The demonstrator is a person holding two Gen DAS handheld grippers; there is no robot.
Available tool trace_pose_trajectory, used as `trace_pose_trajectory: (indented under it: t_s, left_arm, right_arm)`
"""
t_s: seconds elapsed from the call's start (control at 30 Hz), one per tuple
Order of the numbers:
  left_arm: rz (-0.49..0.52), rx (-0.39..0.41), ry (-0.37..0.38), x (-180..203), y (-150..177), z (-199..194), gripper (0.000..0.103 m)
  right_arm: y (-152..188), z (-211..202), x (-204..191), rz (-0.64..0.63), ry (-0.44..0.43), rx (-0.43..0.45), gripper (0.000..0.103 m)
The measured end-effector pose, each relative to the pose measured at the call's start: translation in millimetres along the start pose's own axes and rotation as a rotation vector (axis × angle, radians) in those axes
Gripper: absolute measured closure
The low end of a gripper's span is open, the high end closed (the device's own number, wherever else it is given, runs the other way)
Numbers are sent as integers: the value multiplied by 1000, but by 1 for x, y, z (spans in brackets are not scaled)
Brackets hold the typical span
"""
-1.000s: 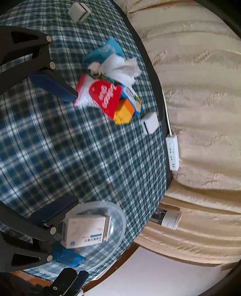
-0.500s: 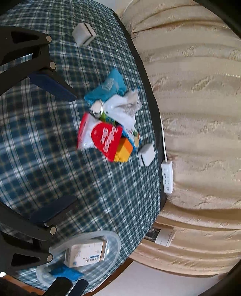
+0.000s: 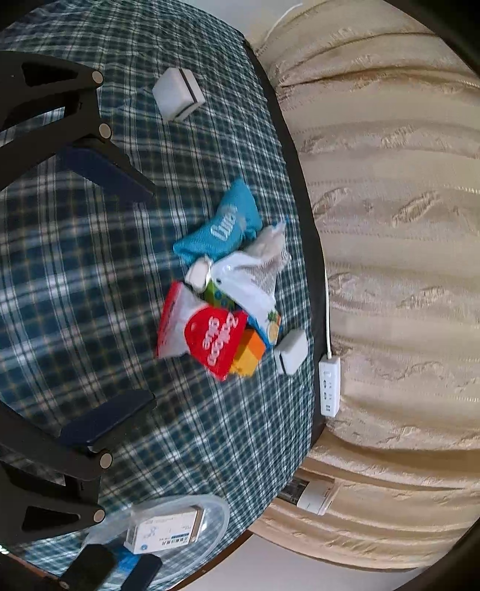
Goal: Organize objects
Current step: 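Open the left tool to drop the white box into the bowl and withdraw, then grasp the white eraser sponge with the left tool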
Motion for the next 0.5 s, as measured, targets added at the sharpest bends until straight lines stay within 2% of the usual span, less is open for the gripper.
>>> trace_pose_trajectory:
  t_s: [0.37,0.5]
  left_arm:
    - [-102,-31,-88,-69,1,22,0]
    - [-162,-30,-167,-108,-2,28,0]
  right_arm:
    - [13,37,-9,23,-29,-79,12]
    - [15,47,-11,33,-39,-98,13]
Point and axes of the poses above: each gripper's, at about its wrist camera, not at the fingertips, and z roughly the way its jaws point, x to its right, y to its underside, the point moved 8 cm from there along z, roughly the way its jaws point, and after that the axes turned 14 degrees about -y, right-handed, at the moved point
